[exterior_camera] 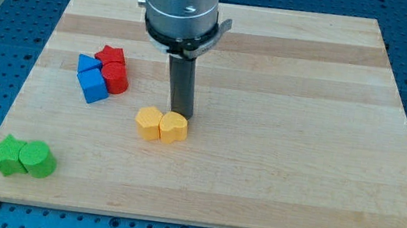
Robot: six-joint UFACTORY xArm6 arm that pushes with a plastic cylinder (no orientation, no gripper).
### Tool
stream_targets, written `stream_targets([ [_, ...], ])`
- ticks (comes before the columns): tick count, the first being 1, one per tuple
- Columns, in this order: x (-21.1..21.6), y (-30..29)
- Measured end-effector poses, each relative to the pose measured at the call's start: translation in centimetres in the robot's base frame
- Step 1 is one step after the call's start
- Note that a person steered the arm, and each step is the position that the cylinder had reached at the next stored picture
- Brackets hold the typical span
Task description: Slide the blue cube along with red circle slightly right
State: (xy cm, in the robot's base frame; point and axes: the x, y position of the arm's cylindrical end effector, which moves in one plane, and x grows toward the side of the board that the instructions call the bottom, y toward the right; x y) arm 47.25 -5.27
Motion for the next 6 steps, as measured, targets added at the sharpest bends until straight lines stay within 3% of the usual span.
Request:
stream_targets([
  [4, 0.1, -15.5],
  [6, -2.5, -17.8],
])
